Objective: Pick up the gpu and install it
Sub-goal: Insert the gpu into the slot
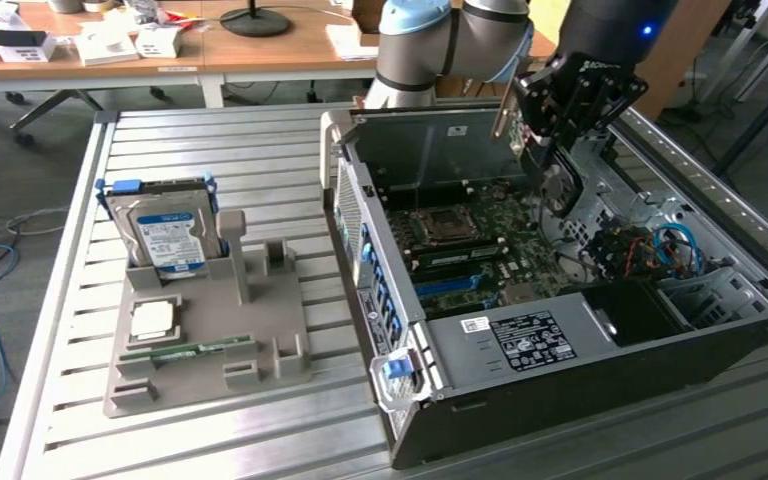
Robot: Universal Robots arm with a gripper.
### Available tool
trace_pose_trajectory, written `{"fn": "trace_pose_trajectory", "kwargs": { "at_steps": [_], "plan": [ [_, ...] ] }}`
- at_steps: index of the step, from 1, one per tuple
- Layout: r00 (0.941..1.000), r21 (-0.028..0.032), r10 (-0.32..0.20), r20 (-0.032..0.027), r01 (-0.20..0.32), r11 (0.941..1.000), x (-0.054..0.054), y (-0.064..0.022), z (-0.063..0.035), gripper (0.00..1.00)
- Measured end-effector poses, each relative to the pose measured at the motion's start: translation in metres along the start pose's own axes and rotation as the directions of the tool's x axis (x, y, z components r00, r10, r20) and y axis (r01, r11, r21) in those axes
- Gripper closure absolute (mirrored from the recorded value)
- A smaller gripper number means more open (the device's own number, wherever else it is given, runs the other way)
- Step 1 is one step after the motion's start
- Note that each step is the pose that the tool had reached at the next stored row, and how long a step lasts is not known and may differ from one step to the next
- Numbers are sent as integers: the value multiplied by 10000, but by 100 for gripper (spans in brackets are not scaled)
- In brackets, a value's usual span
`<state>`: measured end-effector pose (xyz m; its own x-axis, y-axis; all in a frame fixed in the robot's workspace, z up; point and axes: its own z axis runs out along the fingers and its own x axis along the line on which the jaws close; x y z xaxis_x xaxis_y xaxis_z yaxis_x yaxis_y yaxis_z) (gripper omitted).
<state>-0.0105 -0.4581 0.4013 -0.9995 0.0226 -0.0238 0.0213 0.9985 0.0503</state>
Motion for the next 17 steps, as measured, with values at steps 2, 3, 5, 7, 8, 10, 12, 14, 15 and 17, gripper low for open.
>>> {"fn": "trace_pose_trajectory", "kwargs": {
  "at_steps": [2, 3, 5, 7, 8, 10, 12, 14, 15, 17],
  "plan": [
    [10000, 2, 0, 0, 0, 10000, 0, -1, 23, 74],
    [10000, 1, 0, 0, 0, 10000, 1, -2, 34, 74],
    [10000, 3, 0, 0, 0, 10000, 1, -2, 43, 74],
    [10000, 3, 0, -1, 0, 10000, 1, -2, 43, 74],
    [10000, 3, 0, 0, 0, 10000, 1, -2, 43, 74],
    [10000, 4, -26, -1, 26, 10000, 1, -2, 45, 74],
    [9999, 1, -173, -8, 173, 9999, 2, -2, 46, 74],
    [9993, -4, -374, -18, 374, 9993, 1, -3, 49, 74],
    [9988, -5, -490, -24, 490, 9988, 1, -3, 50, 74],
    [9973, -5, -734, -37, 734, 9973, 1, -3, 53, 74]
  ]
}}
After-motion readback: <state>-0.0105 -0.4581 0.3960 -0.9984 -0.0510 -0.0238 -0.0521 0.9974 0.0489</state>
